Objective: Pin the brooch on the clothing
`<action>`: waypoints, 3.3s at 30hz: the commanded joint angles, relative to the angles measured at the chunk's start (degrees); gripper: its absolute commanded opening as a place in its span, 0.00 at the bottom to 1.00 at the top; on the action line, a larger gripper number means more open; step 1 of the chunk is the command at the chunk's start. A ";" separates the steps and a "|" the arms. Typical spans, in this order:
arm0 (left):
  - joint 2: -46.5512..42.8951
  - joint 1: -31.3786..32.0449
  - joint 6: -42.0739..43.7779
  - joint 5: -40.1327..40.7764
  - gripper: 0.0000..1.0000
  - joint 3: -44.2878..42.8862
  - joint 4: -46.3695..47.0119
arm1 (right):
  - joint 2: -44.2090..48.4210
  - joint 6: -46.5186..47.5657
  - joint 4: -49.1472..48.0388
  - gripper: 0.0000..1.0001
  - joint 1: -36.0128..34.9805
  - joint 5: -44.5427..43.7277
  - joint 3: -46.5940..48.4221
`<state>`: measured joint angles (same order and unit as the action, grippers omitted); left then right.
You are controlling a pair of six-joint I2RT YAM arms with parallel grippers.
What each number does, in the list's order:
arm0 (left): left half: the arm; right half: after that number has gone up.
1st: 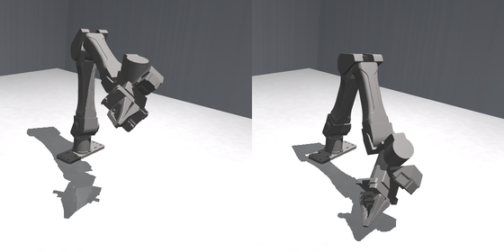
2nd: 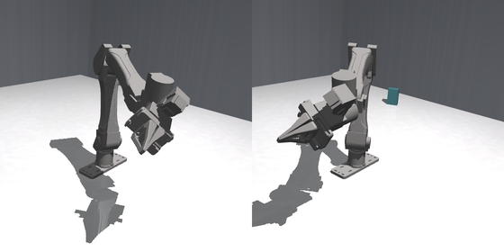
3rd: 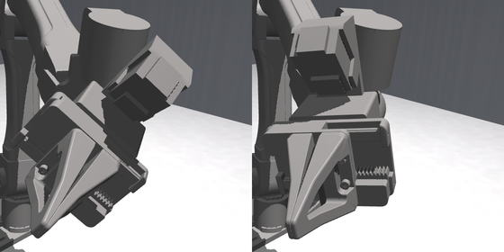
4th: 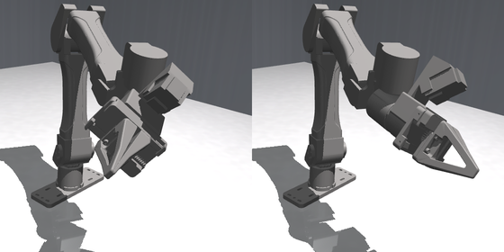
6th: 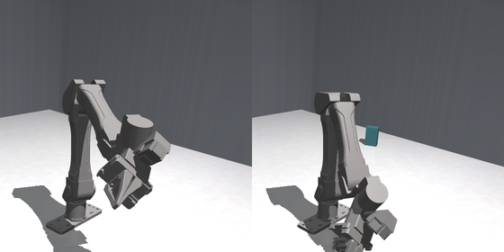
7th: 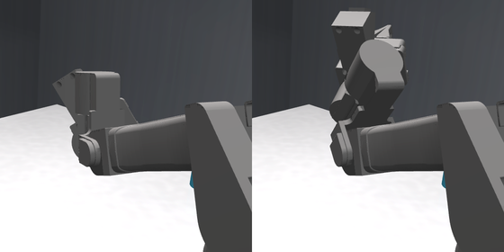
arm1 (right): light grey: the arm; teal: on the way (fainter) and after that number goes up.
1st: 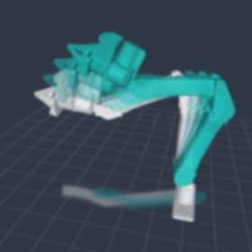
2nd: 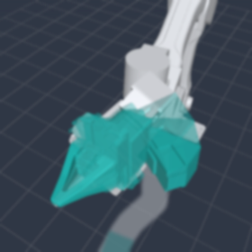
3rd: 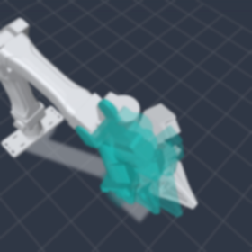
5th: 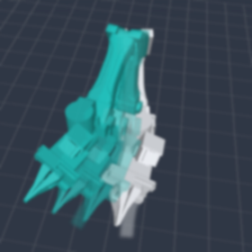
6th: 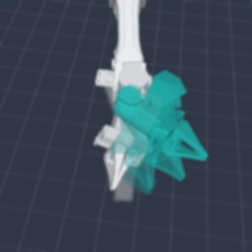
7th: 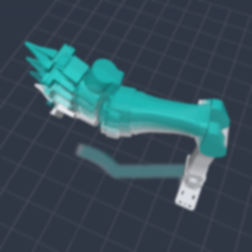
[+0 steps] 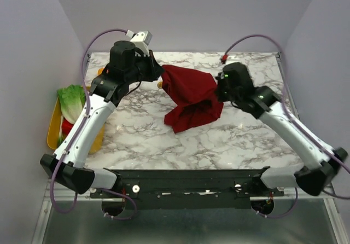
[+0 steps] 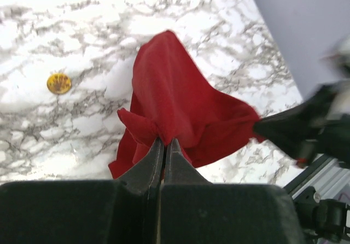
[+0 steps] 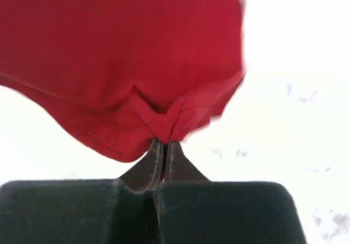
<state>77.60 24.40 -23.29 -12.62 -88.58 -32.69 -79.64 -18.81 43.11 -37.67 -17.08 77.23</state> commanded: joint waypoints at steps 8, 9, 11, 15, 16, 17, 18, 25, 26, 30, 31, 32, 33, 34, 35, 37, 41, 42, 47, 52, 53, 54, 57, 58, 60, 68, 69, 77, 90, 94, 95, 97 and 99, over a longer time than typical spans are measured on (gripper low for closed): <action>-17.65 2.84 0.44 7.79 0.00 -2.83 5.70 | 31.28 13.62 -12.60 0.00 -0.30 2.05 3.37; -18.01 2.93 0.61 7.35 0.00 -3.88 5.62 | 33.82 13.88 -13.05 0.00 -0.30 2.40 3.28; -18.71 2.93 0.52 6.30 0.00 -5.11 5.88 | 35.59 15.02 -13.84 0.00 -0.30 2.93 3.63; -17.67 3.11 0.35 5.06 0.00 -9.32 5.97 | 37.71 16.26 -14.98 0.00 -0.30 1.97 4.51; -17.05 3.11 0.35 5.06 0.00 -10.12 5.79 | 37.36 16.43 -15.34 0.01 -0.21 1.09 4.59; -15.48 3.11 0.26 5.15 0.00 -10.56 5.88 | 36.93 16.17 -15.60 0.00 -0.21 0.39 4.86; -14.51 3.11 0.35 6.20 0.00 -11.35 5.62 | 36.40 16.00 -15.69 0.00 -0.30 -0.58 5.03; -3.00 2.93 0.00 7.88 0.00 -17.15 6.05 | 27.97 16.34 -19.55 0.01 0.14 -7.70 6.09; 0.15 2.93 0.00 7.70 0.00 -18.38 6.40 | 25.08 16.26 -20.43 0.01 1.53 -7.36 6.78; 9.65 1.45 0.52 7.53 0.00 -30.90 6.50 | 15.34 10.74 -22.02 0.00 13.29 6.59 12.66; 12.02 0.83 0.44 7.09 0.00 -34.44 5.89 | 12.95 9.42 -22.11 0.00 16.02 13.58 14.16; 17.35 0.13 0.18 5.95 0.00 -38.39 5.10 | 10.49 7.58 -21.93 0.00 20.05 15.57 19.40; 20.19 -1.71 -1.13 4.81 0.00 -47.65 3.44 | 7.68 6.95 -21.58 0.01 21.14 16.54 22.15; 23.09 -2.60 -2.19 3.84 0.00 -52.88 2.55 | 3.48 6.51 -21.23 0.01 21.93 20.12 25.83; 28.08 -3.82 -4.03 0.96 0.00 -58.06 1.93 | 1.35 5.98 -19.57 0.00 23.33 21.46 33.35; 30.58 -7.24 -9.63 -1.52 0.00 -66.45 5.07 | -3.65 6.33 -17.90 0.00 24.22 23.22 42.17; 22.88 -9.99 -12.05 1.01 0.00 -54.27 19.40 | -11.13 8.43 -14.03 0.00 27.73 24.38 61.60; 22.16 -10.16 -11.43 2.76 0.00 -52.07 21.24 | -12.11 8.52 -13.93 0.00 28.35 24.46 64.42; 23.55 -10.69 -10.47 0.32 0.00 -52.58 20.21 | -9.85 8.52 -18.39 0.01 31.16 24.29 53.93; 19.09 -10.52 -11.86 -3.10 0.00 -30.83 27.66 | -1.32 8.35 -26.67 0.00 31.17 21.40 29.60; 16.73 -10.43 -12.30 -3.11 0.00 -26.17 29.16 | -0.53 7.74 -28.50 0.00 31.17 20.78 21.12; 15.40 -10.08 -13.61 -3.20 0.00 -16.29 32.65 | 0.35 7.21 -29.13 0.00 31.17 20.25 17.46; 11.09 -8.50 -14.59 -2.85 0.00 2.44 40.66 | 3.08 3.79 -30.01 0.00 31.25 18.93 0.64; 10.47 -6.84 -14.07 -2.50 0.00 6.01 40.86 | 4.56 2.39 -30.45 0.00 31.17 18.49 -3.54; 9.06 -5.43 -13.80 -2.67 0.00 16.09 42.43 | 5.89 -0.96 -31.68 0.00 31.25 18.40 -14.93; -1.29 -1.46 -14.68 1.90 0.00 39.69 45.34 | 14.94 -4.57 -30.30 0.00 31.17 17.43 -33.45; -2.18 -1.20 -14.68 2.07 0.00 41.80 44.91 | 16.25 -4.40 -29.41 0.00 31.25 17.00 -34.07; -6.50 2.84 -12.04 3.40 0.00 45.68 38.49 | 20.39 -7.73 -19.39 0.00 31.17 12.69 -36.53; -7.29 8.11 -16.17 3.57 0.00 52.97 34.89 | 23.38 -10.20 -11.92 0.01 31.25 12.07 -39.79; -8.34 8.91 -17.58 4.10 0.00 55.96 34.71 | 24.52 -10.37 -9.72 0.01 31.25 10.93 -40.05; -8.78 9.08 -17.84 4.10 0.00 56.49 34.62 | 24.70 -10.28 -8.76 0.00 31.25 10.58 -40.23; -9.22 9.43 -18.37 4.10 0.00 57.63 34.10 | 25.49 -11.25 -7.96 0.00 31.17 10.66 -40.75; -9.92 9.78 -18.63 4.36 0.00 58.77 33.83 | 25.84 -12.64 -6.73 0.00 31.17 11.72 -40.84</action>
<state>69.97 33.26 -40.25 -9.58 -31.86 2.57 -55.33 -28.80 31.81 -6.66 -4.32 37.56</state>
